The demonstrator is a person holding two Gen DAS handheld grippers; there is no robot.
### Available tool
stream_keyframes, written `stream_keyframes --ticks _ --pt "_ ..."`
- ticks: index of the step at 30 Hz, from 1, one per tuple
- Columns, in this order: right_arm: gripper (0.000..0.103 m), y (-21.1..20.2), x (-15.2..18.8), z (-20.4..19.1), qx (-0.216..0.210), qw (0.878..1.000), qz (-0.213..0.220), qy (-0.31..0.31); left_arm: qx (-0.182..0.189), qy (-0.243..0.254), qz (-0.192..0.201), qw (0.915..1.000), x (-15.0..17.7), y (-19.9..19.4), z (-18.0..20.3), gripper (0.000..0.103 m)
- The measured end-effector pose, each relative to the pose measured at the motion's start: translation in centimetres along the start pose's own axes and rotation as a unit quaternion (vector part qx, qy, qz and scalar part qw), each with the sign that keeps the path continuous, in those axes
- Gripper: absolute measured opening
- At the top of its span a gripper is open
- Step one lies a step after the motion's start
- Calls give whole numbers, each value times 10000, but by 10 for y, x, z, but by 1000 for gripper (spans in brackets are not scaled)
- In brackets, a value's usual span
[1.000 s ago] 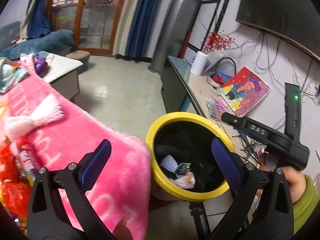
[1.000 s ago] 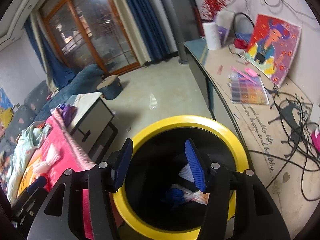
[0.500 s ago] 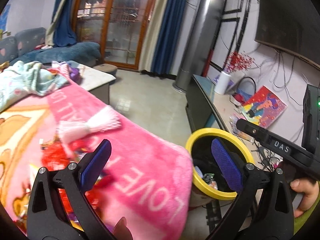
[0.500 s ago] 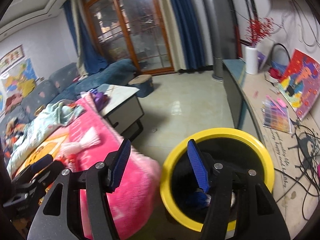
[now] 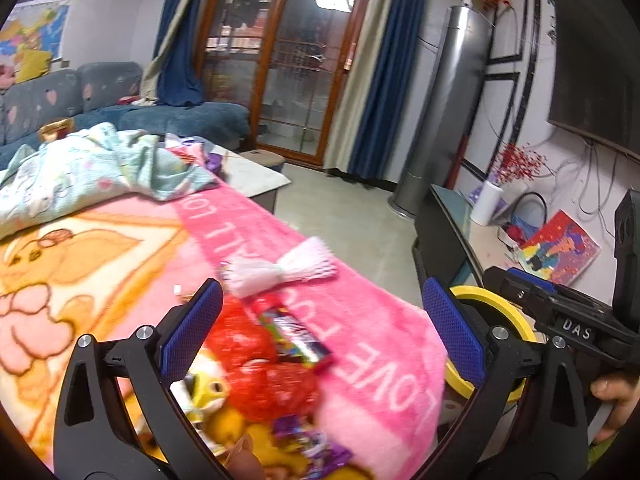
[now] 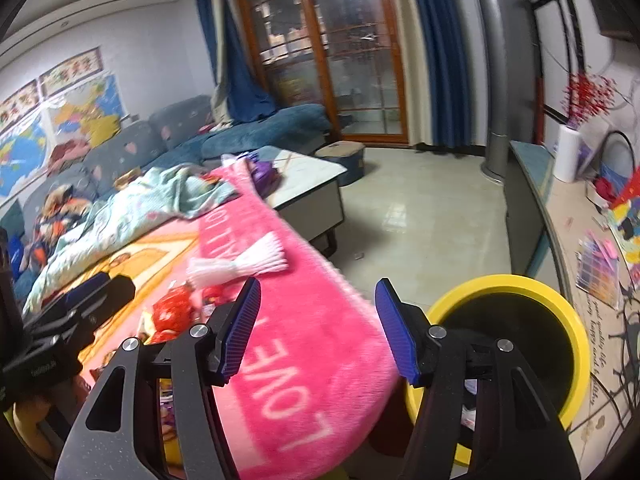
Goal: Collect trash
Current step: 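Move both tools back to the blanket and grasp the red candy tube with the right tool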
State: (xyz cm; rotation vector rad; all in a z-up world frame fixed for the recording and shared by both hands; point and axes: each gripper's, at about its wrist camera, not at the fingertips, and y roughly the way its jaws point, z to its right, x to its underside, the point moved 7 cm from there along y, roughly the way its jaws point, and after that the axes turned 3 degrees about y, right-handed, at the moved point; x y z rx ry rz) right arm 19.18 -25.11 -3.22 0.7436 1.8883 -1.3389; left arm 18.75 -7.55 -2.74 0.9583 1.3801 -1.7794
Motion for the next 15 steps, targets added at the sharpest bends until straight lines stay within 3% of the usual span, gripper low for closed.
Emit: stream_keyframes --ticks 15 --pt "57 42 17 -71 -525 9953 -530 -610 -653 -549 61 9963 10 -35 -92 92"
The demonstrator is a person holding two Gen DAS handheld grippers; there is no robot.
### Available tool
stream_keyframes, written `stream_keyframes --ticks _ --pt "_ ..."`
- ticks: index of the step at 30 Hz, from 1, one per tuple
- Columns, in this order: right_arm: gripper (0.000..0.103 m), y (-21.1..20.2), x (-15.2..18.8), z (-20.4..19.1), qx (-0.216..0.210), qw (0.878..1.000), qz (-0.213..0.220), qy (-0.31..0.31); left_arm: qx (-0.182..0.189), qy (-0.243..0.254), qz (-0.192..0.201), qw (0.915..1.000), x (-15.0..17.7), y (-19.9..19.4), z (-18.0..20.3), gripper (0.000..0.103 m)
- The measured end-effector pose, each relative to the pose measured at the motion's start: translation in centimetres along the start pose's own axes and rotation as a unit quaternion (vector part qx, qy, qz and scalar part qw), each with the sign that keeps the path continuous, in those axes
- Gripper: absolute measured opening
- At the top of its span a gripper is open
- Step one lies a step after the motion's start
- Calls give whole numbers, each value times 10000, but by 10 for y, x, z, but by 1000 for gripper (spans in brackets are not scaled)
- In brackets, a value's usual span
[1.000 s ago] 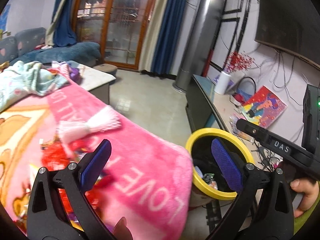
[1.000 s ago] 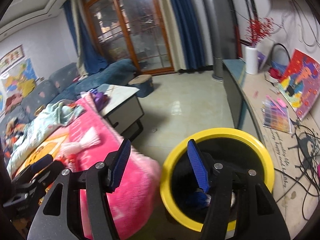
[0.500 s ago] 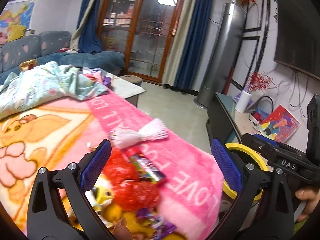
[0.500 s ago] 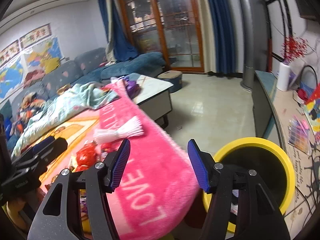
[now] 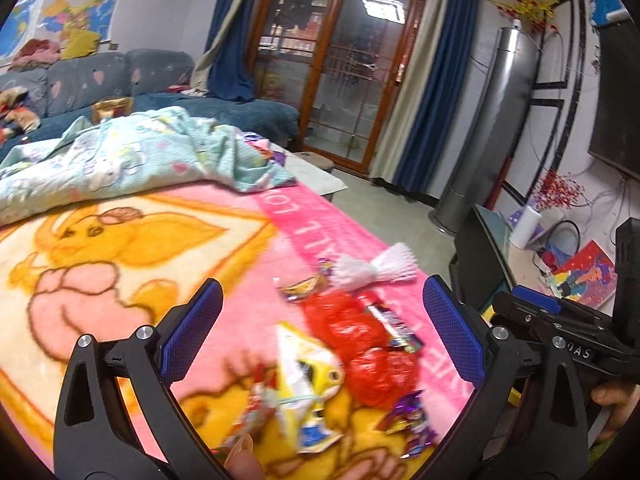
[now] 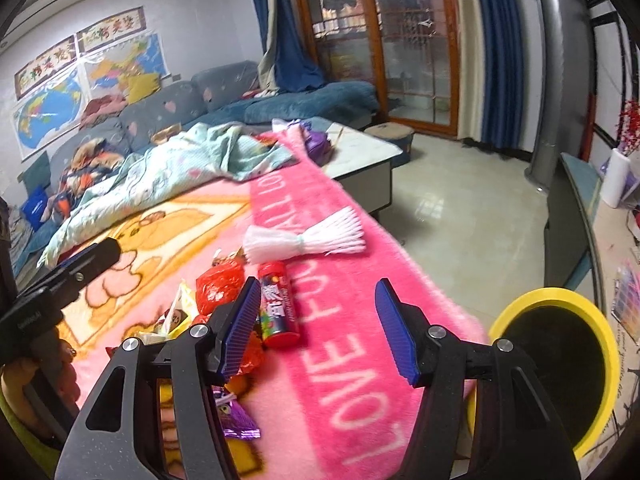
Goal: Collect trash
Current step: 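Move both tools back to the blanket and grasp the red candy tube with the right tool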
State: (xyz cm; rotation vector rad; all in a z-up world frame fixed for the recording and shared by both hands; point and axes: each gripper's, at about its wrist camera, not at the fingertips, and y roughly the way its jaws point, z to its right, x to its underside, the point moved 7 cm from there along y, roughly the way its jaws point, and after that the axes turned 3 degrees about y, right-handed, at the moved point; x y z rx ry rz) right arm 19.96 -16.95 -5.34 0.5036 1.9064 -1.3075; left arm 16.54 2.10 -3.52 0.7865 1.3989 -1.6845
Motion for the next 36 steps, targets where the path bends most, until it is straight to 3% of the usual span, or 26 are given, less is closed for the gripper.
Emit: stream_keyframes --ticks 11,16,20,22,27,36 --pt "49 43 9 -18 -131 9989 -418 -170 -213 -311 -278 9989 21 -10 -57 91" --pt "45 60 13 -23 -162 9980 -573 -194 -59 -387 -511 9979 35 -10 -66 75" --pt "42 73 16 -24 -181 9972 -705 -195 113 -443 -800 9957 49 -6 -67 70" --pt "40 79 17 -25 -190 9967 -762 -199 160 -420 -926 9947 57 -5 -66 58" --pt "37 94 22 -28 -249 9951 -936 -179 240 -324 -1214 9918 73 -3 -66 48" --pt "31 118 34 -33 -446 9915 -1222 -67 391 -266 -1740 9836 103 3 -63 46"
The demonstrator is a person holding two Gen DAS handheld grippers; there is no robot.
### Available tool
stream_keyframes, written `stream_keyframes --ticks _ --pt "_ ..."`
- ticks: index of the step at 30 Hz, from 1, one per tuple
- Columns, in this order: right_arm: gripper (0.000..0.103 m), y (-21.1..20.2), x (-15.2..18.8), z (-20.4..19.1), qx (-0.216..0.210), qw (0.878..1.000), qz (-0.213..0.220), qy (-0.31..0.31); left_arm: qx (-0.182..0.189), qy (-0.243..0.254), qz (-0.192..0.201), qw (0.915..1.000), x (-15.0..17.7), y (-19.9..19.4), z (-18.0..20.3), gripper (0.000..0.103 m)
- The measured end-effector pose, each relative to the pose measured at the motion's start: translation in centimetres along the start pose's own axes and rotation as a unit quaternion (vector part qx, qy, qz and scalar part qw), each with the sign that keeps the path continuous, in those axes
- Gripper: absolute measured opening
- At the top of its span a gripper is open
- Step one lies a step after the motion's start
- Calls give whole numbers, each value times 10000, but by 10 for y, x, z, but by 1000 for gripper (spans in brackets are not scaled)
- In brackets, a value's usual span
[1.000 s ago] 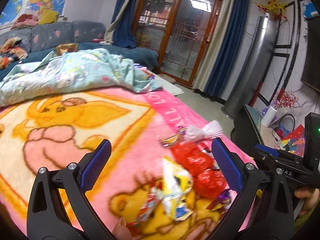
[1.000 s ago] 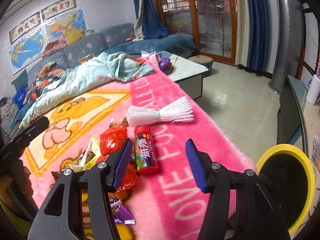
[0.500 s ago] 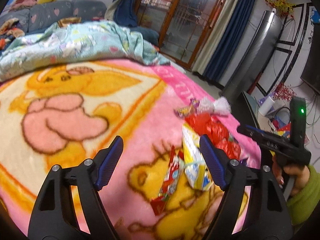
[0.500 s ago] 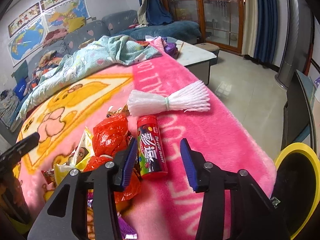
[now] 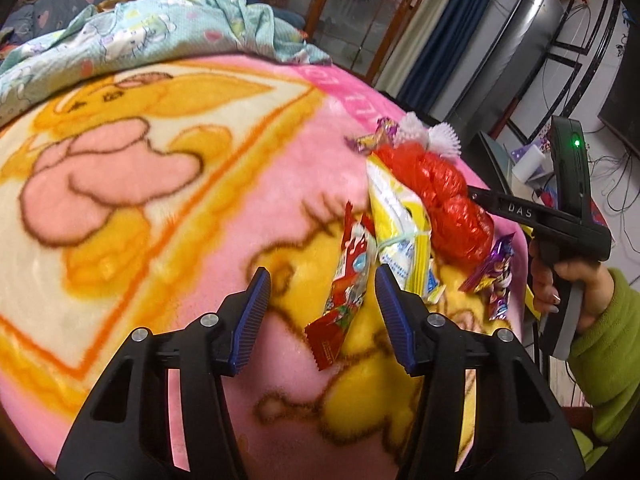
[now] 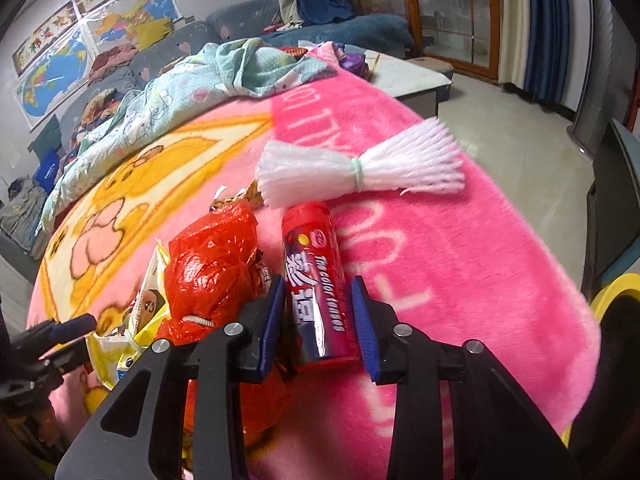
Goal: Collect trash
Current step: 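Move both tools back to the blanket and grasp the red candy tube with the right tool, then lift the red candy tube with the right tool while the left tool grasps a red wrapper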
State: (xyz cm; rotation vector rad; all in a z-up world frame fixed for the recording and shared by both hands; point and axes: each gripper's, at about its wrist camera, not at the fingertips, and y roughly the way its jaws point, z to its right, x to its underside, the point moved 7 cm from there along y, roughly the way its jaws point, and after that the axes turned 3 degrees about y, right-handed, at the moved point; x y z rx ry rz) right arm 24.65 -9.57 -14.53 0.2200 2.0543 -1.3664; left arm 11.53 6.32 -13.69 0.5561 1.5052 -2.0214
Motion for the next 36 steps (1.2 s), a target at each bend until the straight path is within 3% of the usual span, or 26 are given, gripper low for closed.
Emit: stream_keyframes --ticks 11,14,18,21,36 --pt "27 4 5 1 -204 9998 19 56 -27 136 -248 9996 6 12 5 43" --pt "27 3 7 2 -221 9997 2 96 -92 167 -268 9995 6 13 5 36" --pt "27 -1 9 3 -230 9996 -11 178 -90 188 -283 9994 7 13 5 14" --pt "27 -4 10 6 -230 9995 -16 226 -140 196 -221 9995 6 11 5 9" --pt "27 -33 14 11 -195 9994 171 230 -281 -96 481 9984 -18 -24 -4 8"
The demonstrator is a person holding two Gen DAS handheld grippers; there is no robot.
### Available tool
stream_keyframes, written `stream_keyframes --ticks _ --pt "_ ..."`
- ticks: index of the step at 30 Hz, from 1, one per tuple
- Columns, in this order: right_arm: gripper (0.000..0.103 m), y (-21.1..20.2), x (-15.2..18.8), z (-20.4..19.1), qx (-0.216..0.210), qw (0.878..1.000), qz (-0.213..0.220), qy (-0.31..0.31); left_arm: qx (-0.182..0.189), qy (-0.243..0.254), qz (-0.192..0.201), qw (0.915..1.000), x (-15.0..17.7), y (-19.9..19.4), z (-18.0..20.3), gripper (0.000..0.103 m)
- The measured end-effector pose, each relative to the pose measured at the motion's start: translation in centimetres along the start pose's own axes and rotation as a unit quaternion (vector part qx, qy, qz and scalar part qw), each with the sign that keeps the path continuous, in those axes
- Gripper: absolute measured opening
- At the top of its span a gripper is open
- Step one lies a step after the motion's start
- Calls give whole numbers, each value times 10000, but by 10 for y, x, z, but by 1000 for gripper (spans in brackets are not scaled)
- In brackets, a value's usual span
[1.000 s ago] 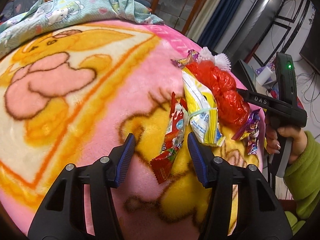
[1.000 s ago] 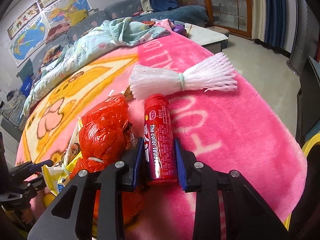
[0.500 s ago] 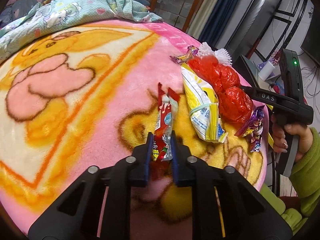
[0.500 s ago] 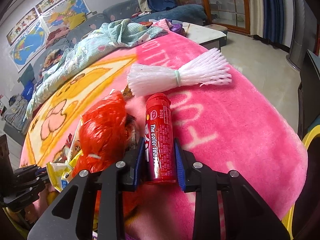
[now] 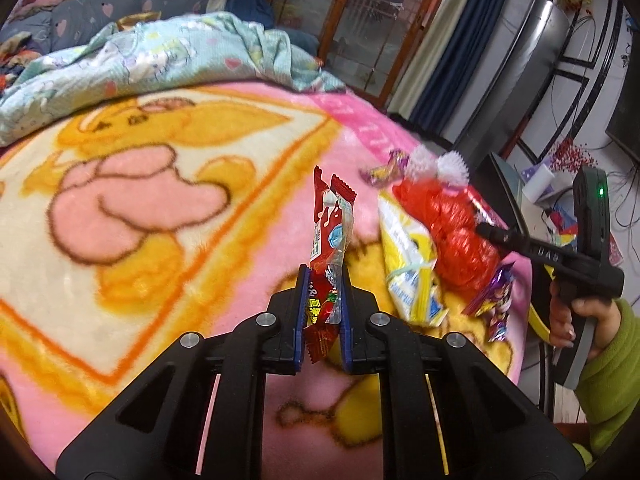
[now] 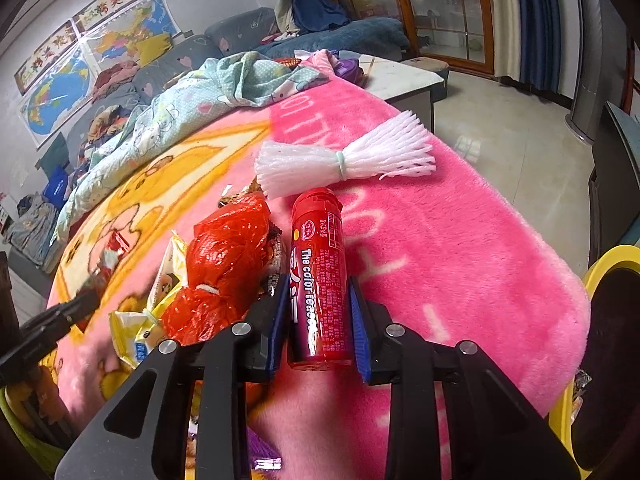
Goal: Collect trash
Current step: 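Lift the red candy tube with the right tool while the left tool grasps a red wrapper, then carry the red tube and red wrapper over the yellow-rimmed bin with both tools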
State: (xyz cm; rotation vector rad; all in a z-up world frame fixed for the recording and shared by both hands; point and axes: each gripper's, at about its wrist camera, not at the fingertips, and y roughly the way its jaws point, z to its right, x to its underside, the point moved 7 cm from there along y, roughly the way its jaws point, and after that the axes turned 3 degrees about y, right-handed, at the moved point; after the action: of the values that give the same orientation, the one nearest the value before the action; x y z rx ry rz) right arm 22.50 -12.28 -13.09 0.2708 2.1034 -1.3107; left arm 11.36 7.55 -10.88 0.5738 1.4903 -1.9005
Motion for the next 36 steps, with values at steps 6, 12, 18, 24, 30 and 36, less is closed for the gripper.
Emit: stream_keyframes --ticks 6,12,18,24,30,36 --pt "27 -15 -6 -4 -72 9999 149 -34 88 57 193 9998 -11 -11 13 8" --pt "27 -28 -10 -8 -129 9995 273 -51 240 195 314 9990 -20 -14 36 8" --pt "27 -47 -18 -6 -128 9987 488 -54 410 363 440 9975 -30 -16 62 8" --pt "27 -66 -24 3 -94 9976 693 21 539 509 502 9960 -39 -13 85 8" --pt "27 -84 -29 20 -42 9959 890 185 664 699 526 9940 -43 -10 109 8" --pt "27 -97 -31 39 54 9942 1020 348 814 829 525 9918 -45 -5 130 8"
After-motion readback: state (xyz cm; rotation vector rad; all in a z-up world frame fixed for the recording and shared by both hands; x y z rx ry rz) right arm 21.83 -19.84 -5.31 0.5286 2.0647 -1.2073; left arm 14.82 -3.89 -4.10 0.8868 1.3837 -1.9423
